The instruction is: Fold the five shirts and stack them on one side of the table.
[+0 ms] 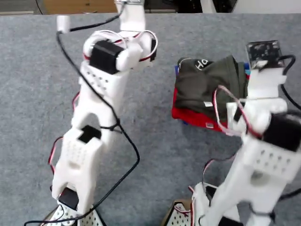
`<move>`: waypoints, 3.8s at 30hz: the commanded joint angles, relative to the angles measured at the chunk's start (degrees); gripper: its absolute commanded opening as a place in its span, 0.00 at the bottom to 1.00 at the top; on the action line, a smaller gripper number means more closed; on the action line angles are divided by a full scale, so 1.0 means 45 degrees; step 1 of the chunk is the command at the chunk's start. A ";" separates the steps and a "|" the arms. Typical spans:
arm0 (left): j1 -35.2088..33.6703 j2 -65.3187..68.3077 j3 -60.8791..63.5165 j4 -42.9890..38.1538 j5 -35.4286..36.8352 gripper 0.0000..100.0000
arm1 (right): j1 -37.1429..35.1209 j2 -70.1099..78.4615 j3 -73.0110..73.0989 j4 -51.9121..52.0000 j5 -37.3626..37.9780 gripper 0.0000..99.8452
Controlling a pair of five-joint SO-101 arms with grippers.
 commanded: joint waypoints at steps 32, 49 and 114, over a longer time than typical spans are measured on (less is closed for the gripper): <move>-0.7834 -2.7282 3.4676 -0.6447 -0.3067 0.11 | -0.4855 -1.5600 1.7983 -0.5411 -0.1993 0.00; -0.9866 -2.9841 3.7685 -0.5490 -0.3087 0.11 | -0.4855 -1.5502 2.0718 -0.5939 -0.2950 0.00; -1.1839 -2.9802 3.9756 -0.6095 -0.2989 0.11 | -0.4855 -1.5502 2.0718 -0.5685 -0.2872 0.00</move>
